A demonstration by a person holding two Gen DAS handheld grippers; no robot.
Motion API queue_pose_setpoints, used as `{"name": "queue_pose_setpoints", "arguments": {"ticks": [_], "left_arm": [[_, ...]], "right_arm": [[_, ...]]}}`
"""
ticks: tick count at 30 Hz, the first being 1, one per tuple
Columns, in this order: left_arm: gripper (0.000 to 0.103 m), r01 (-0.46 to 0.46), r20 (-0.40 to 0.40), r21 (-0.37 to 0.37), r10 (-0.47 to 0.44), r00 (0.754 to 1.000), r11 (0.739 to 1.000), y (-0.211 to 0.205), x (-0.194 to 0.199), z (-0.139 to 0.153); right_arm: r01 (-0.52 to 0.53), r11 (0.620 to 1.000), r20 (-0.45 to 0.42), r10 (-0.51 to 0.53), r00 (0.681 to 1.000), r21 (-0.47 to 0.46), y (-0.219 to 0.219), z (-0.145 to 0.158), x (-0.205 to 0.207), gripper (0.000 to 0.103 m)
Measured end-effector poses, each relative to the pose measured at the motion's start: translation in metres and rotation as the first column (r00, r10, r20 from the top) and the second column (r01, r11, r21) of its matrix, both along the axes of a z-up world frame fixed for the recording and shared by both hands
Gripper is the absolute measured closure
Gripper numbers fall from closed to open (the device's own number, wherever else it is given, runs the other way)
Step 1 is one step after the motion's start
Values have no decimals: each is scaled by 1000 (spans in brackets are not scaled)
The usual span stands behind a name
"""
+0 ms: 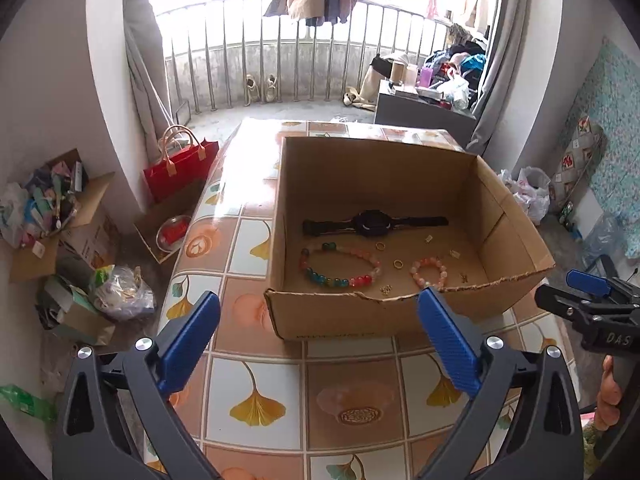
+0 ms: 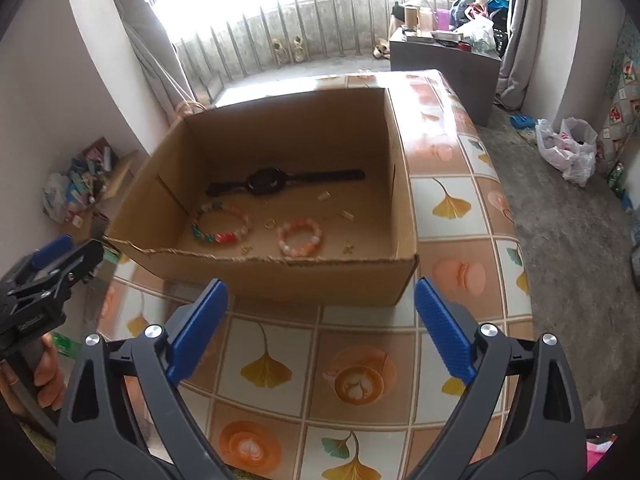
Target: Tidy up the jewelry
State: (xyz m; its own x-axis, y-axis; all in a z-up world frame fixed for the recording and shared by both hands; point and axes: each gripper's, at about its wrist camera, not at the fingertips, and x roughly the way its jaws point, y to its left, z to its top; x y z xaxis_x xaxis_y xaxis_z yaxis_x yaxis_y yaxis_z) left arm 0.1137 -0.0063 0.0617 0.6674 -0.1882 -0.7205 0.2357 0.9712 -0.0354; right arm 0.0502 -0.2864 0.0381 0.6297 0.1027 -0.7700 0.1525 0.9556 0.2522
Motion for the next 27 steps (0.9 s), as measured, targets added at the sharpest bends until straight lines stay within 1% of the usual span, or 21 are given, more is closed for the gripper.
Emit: {"name": "queue_pose_setpoints", "arguments": {"ticks": [2, 5, 8, 11, 13, 16, 22, 27], "left_arm": [[7, -2, -3, 10, 2, 1000, 1000, -6, -1, -3], [7, 0, -19, 27, 1, 1000, 1000, -15, 1, -6], [7, 3, -48, 24, -2, 999, 1000, -22, 6, -12], [7, -58, -82, 26, 60, 995, 998, -23, 13, -14], [7, -79, -108, 20, 81, 991, 997, -22, 18, -16], [7, -101, -126, 24, 103, 987, 995, -22, 20, -18], [7, -86, -152, 63, 95, 984, 994, -29, 23, -22], [7, -87, -181, 63, 97, 979, 994, -31, 26, -24]], "right_arm": [[1, 1000, -22, -1, 1000, -15, 4, -5, 2, 12], [-7, 1000, -33, 6, 999, -13, 10, -8, 4, 12], [-2, 1000, -34, 1, 999, -16, 11, -7, 6, 12], [19, 999, -43, -20, 999, -31, 10, -7, 8, 12], [31, 999, -51, -33, 998, -38, 7, -8, 10, 12], [34, 999, -56, -35, 998, -33, 5, -8, 12, 12], [29, 999, -78, -32, 996, -47, 7, -10, 18, 12], [26, 999, -95, -30, 995, -47, 6, -13, 22, 12]]}}
